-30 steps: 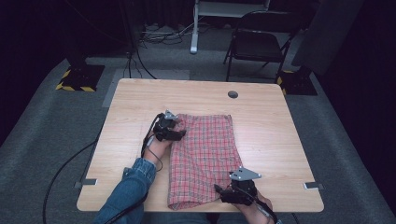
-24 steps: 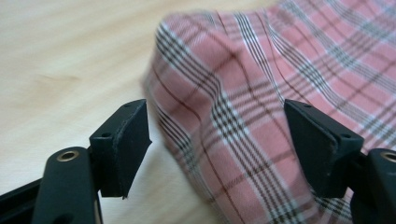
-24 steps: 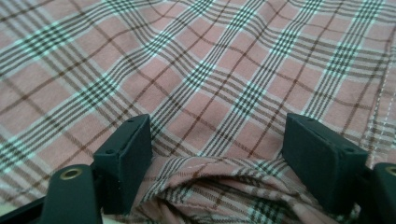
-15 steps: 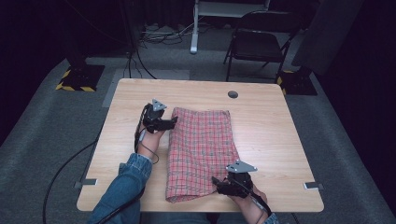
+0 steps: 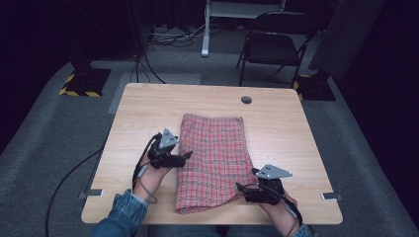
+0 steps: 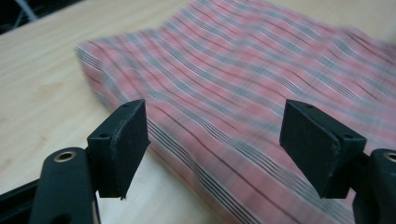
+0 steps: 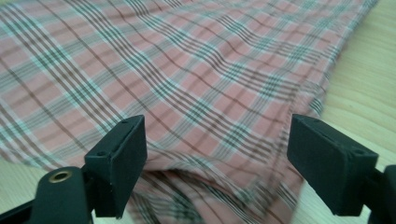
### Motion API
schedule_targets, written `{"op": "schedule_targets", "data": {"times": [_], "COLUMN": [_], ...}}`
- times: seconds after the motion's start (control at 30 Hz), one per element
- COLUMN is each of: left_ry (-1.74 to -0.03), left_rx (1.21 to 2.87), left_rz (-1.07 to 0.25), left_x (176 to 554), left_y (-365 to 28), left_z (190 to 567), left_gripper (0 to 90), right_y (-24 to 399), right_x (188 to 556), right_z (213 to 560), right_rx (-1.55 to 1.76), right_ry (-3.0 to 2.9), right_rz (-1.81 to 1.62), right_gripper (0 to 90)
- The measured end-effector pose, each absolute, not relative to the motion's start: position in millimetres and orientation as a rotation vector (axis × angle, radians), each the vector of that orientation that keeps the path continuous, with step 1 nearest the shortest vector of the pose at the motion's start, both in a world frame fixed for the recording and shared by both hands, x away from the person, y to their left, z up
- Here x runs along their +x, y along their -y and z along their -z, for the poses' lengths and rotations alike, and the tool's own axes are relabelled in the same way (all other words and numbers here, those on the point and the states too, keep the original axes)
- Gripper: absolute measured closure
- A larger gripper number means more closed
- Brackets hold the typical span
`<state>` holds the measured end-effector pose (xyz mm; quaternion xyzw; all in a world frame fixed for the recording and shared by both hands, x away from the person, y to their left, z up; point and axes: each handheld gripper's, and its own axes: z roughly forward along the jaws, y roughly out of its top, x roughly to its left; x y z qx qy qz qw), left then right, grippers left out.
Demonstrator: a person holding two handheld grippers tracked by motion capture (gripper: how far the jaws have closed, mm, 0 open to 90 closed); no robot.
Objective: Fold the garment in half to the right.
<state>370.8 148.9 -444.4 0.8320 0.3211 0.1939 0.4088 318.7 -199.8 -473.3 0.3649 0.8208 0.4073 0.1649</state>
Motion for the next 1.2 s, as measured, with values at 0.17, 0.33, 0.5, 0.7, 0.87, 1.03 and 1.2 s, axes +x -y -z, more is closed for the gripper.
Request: {"op": "schedule_targets", "data": {"times": [0.17, 0.33, 0.5, 0.7, 0.87, 1.03, 1.2], "left_ry": [-0.763, -0.760, -0.801, -0.838, -0.854, -0.883, -0.923], "left_rx": [2.138, 2.163, 2.182, 2.198, 2.199, 2.189, 2.160], "left_rz": [-0.459, -0.487, -0.471, -0.466, -0.480, -0.490, -0.462], "left_x": [337.0, 320.2, 323.1, 328.2, 334.7, 347.3, 361.5], "left_y": [-149.3, -150.5, -153.2, -151.1, -149.6, -148.8, -150.4], "left_z": [452.0, 461.3, 472.6, 483.6, 486.8, 489.2, 492.0], "left_gripper": [24.2, 24.3, 24.6, 24.7, 24.7, 24.6, 24.6], "right_y": [201.9, 204.9, 205.3, 204.8, 204.9, 204.7, 204.4], "right_x": [319.4, 322.2, 325.4, 334.3, 345.7, 357.0, 371.2], "right_z": [474.7, 485.7, 490.2, 496.0, 499.4, 499.1, 498.5], "right_rx": [1.034, 1.026, 1.041, 1.058, 1.085, 1.103, 1.118], "right_ry": [-2.347, -2.390, -2.420, -2.435, -2.439, -2.433, -2.428], "right_rz": [-1.159, -1.113, -1.089, -1.043, -1.030, -1.024, -1.013], "right_gripper": [20.3, 20.2, 19.7, 18.6, 16.8, 16.7, 16.7]}}
